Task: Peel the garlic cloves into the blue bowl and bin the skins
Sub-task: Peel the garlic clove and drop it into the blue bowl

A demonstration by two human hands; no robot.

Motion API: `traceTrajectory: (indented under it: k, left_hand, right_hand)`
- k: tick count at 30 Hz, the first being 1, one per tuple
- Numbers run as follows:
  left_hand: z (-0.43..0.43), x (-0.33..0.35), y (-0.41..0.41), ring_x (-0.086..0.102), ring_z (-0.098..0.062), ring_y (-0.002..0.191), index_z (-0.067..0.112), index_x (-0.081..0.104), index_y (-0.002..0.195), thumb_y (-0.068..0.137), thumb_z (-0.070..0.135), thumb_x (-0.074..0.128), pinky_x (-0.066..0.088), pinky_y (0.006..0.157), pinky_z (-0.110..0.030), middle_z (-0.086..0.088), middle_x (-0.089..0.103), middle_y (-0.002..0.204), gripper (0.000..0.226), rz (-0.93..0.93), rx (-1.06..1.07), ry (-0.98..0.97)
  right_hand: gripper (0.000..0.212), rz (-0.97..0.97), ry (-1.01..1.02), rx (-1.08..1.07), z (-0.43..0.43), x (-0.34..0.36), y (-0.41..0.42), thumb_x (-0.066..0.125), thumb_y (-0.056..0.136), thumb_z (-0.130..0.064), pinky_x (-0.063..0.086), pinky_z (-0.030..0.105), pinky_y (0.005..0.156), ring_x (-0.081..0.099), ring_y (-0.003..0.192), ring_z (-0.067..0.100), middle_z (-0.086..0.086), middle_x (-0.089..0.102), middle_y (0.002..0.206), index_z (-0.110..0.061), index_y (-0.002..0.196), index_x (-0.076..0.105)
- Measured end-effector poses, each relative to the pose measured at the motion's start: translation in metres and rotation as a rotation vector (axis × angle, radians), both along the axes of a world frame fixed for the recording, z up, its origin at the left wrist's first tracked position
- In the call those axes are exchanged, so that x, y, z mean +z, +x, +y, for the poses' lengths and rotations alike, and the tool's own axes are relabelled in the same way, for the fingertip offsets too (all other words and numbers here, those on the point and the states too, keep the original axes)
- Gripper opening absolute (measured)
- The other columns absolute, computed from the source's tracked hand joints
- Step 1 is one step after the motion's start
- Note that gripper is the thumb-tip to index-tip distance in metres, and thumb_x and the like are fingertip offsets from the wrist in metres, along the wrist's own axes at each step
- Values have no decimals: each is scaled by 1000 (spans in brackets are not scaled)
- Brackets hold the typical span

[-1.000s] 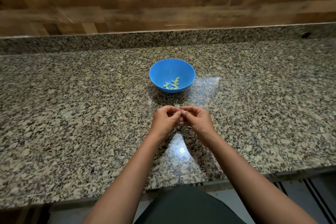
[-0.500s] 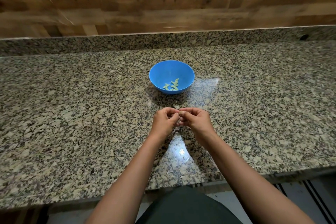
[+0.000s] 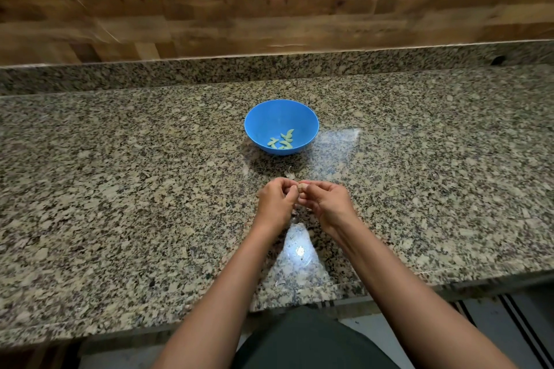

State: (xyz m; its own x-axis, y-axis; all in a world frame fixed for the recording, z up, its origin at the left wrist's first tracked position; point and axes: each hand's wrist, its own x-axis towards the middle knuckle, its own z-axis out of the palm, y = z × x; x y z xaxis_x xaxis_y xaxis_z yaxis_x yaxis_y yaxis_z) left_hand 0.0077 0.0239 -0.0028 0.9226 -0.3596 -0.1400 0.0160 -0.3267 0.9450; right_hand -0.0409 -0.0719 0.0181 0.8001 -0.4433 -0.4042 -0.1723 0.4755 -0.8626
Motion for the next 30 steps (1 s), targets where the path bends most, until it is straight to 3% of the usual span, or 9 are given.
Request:
traceTrajectory:
  k: [4,11,15,18,20,24,30]
  left_hand:
    - [-7,3,-3,66,-25,81,9,57,93,95,13,51,57,79,-42,-16,67,93,7,71,42,-78]
    - [-4,-1,-1,65,-24,76,4,59,99,95,14,53,57,76,-45,-20,67,95,13,138,45,-62]
    - [-4,-2,-4,63,-20,72,2,59,102,96,15,50,56,69,-38,-16,67,91,17,159,2,-39]
    - [-3,1,-3,59,-12,65,5,56,100,97,14,48,52,58,-24,-9,64,86,13,103,-20,3]
    - [-3,3,-3,60,-11,69,7,55,102,97,14,47,53,60,-20,-6,63,89,12,36,-30,53]
    - [-4,0,-4,63,-17,82,5,56,107,97,15,47,55,73,-32,-11,66,100,17,0,-45,115]
    - [-8,-2,-6,60,-14,84,4,58,107,97,15,46,48,65,-15,-5,63,100,19,-13,-19,227]
  right_hand:
    - [6,-39,-98,-55,4,-1,1,57,86,6,54,22,55,61,55,16,13,64,69,4,85,63]
    - [16,-37,50,-53,6,-2,-4,50,87,12,51,18,50,55,50,13,14,60,68,6,79,62]
    - [17,-31,94,-46,2,0,-7,50,88,11,51,16,48,55,46,11,12,59,65,5,78,62]
    - [14,-26,60,-24,2,-1,-6,51,88,11,51,17,47,55,45,11,14,59,66,7,79,61]
    - [13,-23,40,-33,2,-3,-4,52,87,11,51,17,47,56,45,11,14,59,68,6,79,61]
    - [12,-12,-20,-32,2,-8,-6,53,87,11,51,17,49,56,53,16,14,60,69,7,79,61]
    - [13,20,-116,4,2,-14,-7,56,86,8,52,18,49,59,48,10,12,63,68,1,78,63]
